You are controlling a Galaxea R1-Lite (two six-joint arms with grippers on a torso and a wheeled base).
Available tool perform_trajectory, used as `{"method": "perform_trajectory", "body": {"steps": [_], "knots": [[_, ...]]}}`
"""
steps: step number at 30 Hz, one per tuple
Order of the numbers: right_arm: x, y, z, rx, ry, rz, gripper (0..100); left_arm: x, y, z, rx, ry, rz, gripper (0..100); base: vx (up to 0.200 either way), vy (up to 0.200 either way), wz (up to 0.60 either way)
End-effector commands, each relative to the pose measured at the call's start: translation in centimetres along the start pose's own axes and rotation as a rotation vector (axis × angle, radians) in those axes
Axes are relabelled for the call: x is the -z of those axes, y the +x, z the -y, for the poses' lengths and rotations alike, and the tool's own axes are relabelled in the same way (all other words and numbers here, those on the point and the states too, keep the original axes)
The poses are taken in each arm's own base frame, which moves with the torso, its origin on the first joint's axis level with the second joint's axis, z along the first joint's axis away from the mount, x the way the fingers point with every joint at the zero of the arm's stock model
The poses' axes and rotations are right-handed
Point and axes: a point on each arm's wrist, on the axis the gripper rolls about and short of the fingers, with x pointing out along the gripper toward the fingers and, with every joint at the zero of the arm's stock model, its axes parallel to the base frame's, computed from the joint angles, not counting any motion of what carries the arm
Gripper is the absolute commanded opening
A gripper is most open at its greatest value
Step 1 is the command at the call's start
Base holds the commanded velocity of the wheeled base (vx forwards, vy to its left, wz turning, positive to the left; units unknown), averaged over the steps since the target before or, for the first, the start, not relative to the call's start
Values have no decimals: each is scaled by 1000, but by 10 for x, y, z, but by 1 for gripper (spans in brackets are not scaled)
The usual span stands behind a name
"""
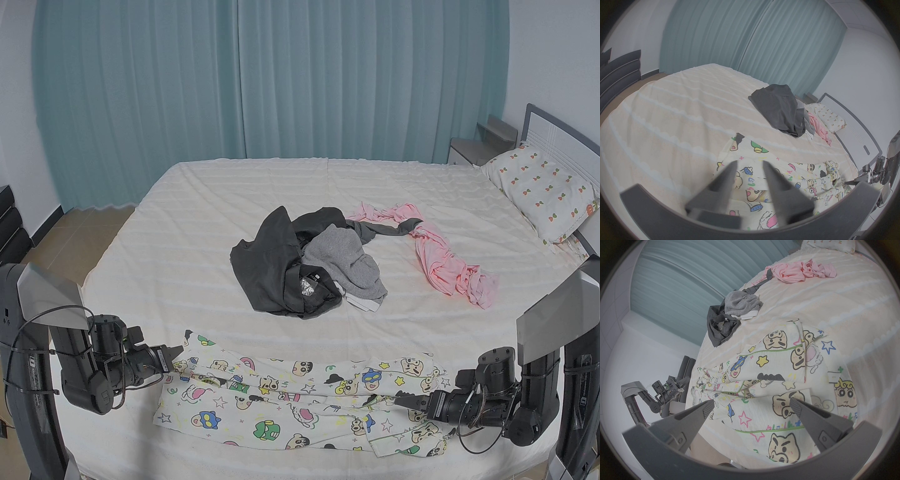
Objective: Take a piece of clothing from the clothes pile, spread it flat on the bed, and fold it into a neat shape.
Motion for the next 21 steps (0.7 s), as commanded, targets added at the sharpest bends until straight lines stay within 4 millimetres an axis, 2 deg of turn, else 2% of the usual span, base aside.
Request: {"method": "perform_trajectory", "body": {"steps": [1, 5, 6, 8, 11, 13, 15, 16, 18, 21], "knots": [[0, 0, 0, -5, -2, 4, 100, -8, -4, 1, 7, 3, 11, 100, 0, 0, 0], [1, -1, 0, -4, -2, 1, 100, -38, -13, 22, 11, 4, -60, 100, 0, 0, 0], [1, -1, 0, -3, -2, 0, 100, -39, -13, 23, 6, 2, -78, 100, 0, 0, 0], [1, -1, 0, -3, -3, -1, 100, -50, -11, 25, -25, 39, -214, 100, 0, 0, 0], [2, -1, -1, -3, -4, -5, 100, -43, -8, 21, -17, 156, -300, 100, 0, 0, 0], [3, -2, -1, -1, -3, -8, 100, -30, 0, 12, -10, 215, -351, 100, 0, 0, 0], [3, -2, -1, -1, -3, -8, 100, -25, 4, 9, -14, 225, -369, 100, 0, 0, 0], [3, -1, -1, -2, -4, -9, 100, -14, 12, 4, -24, 220, -407, 100, 0, 0, 0], [3, -1, -1, -2, -4, -9, 100, -7, 17, 0, -31, 217, -432, 100, 0, 0, 0], [3, -1, -1, -2, -4, -9, 100, -2, 27, -5, -66, 221, -445, 100, 0, 0, 0]]}}
